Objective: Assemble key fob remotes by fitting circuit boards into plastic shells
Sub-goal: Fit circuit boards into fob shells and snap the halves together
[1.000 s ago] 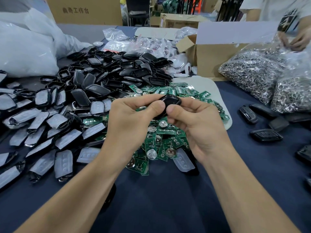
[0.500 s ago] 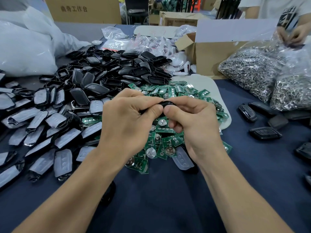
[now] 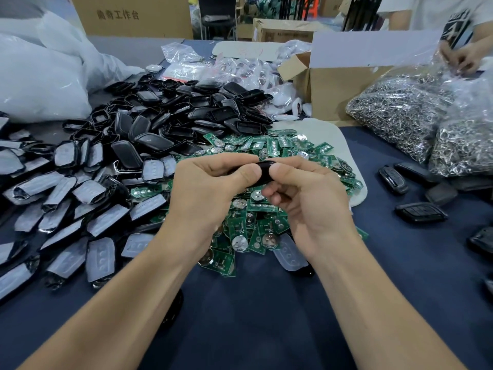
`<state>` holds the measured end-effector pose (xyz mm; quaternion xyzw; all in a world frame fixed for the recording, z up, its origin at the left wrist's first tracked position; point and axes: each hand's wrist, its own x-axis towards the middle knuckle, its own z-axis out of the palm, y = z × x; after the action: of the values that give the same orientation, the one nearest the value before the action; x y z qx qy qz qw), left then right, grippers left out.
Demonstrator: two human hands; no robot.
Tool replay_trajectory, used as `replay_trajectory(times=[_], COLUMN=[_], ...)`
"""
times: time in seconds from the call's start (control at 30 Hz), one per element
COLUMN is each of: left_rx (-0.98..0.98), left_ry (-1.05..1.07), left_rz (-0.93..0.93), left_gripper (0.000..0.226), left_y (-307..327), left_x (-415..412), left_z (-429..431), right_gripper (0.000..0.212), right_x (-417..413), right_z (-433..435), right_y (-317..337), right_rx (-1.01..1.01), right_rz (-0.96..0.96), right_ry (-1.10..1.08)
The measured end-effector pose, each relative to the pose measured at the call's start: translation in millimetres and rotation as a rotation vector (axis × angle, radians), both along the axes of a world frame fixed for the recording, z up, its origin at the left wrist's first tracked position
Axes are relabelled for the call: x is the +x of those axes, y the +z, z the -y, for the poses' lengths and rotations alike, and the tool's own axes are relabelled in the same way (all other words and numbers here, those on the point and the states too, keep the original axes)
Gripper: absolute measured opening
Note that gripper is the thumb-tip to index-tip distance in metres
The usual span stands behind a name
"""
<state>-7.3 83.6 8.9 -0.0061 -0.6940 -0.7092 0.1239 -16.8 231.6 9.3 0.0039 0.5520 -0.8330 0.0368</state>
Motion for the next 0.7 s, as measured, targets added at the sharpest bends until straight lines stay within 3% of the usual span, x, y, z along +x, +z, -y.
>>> replay_trajectory(times=[0.17, 0.4, 0.5, 0.6, 0.7], left_rx=[-0.195, -0.295, -0.163, 0.064, 0.077], left_ry=[0.03, 0.073, 0.039, -0.028, -0.074], left_rz=[-0.169, -0.218, -0.136, -0.047, -0.076], left_gripper=[0.034, 0.037, 0.027, 0.034, 0.033], left_y=[3.4, 0.7, 0.6, -0.4, -0.6], left_x=[3.1, 3.5, 0.1, -2.3, -4.6], left_z=[1.9, 0.3, 2.4, 4.4, 6.5], right_gripper=[0.012, 0.019, 0.019, 0.018, 0.018], right_x=[0.1, 1.8, 3.2, 3.4, 2.1], right_z=[0.3, -0.2, 6.7, 12.5, 9.3], right_y=[-2.5, -3.3, -3.3, -3.0, -2.6], right_rx=[0.252, 0.192, 0.087, -0.075, -0.069], right_rz=[-0.233, -0.255, -0.134, -0.01, -0.037], right_ry=[-0.044, -0.08, -0.055, -0.045, -0.019])
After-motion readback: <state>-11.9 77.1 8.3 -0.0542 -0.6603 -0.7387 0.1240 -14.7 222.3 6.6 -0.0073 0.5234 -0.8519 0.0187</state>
